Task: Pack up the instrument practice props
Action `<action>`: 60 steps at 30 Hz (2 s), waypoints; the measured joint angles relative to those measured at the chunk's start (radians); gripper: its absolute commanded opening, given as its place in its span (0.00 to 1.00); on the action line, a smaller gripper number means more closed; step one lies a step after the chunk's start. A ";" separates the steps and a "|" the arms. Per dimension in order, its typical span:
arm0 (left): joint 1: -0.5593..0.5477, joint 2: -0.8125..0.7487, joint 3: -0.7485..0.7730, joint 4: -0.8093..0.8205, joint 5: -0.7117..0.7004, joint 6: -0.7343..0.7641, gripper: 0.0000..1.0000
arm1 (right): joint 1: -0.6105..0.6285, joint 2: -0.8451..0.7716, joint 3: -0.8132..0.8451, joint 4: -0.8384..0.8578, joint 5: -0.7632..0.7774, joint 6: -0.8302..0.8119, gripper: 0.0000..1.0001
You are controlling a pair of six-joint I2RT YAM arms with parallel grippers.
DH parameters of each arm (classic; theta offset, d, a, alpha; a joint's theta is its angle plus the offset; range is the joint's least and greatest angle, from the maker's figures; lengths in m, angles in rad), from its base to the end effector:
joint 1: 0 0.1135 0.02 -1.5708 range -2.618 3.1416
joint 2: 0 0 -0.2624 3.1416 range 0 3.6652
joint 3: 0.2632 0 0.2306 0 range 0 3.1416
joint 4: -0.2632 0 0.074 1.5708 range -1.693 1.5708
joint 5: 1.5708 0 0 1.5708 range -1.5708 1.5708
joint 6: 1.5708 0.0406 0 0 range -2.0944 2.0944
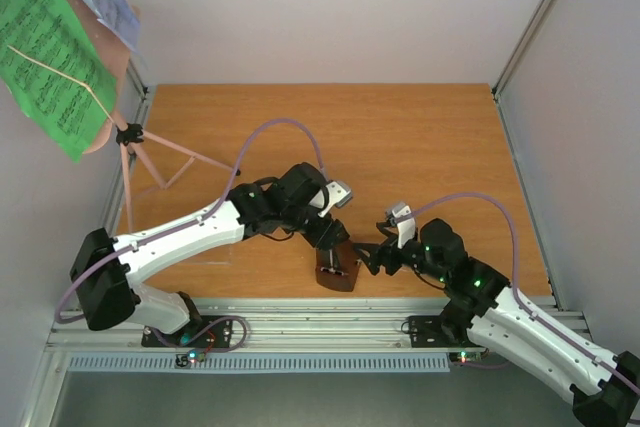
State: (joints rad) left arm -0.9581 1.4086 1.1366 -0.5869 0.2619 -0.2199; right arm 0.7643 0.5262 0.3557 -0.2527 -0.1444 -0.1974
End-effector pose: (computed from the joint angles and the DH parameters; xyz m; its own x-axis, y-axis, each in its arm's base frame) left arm 0.1537 -0.2369 0.2847 -0.6185 0.5135 -0.5948 0.7711 0.5421 -0.3338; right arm 0.0875 0.0920 0.2197 -0.1378 -0.4010 -0.9057 -0.8225 0.5557 -0.1209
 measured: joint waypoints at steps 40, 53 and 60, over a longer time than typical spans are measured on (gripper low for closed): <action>-0.007 -0.285 -0.239 0.288 0.120 -0.425 0.78 | 0.056 -0.115 -0.065 0.135 -0.193 -0.143 0.98; -0.007 -0.229 -0.239 0.317 0.134 -0.456 0.72 | 0.062 0.043 -0.075 0.281 -0.196 -0.203 0.98; -0.007 -0.207 -0.239 0.325 0.149 -0.461 0.71 | 0.063 0.093 -0.095 0.348 -0.196 -0.205 0.98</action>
State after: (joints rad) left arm -0.9653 1.2018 0.8974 -0.2623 0.4107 -0.6811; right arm 0.8272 0.6197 0.2611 0.0952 -0.3408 -0.4023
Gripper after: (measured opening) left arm 0.715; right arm 0.986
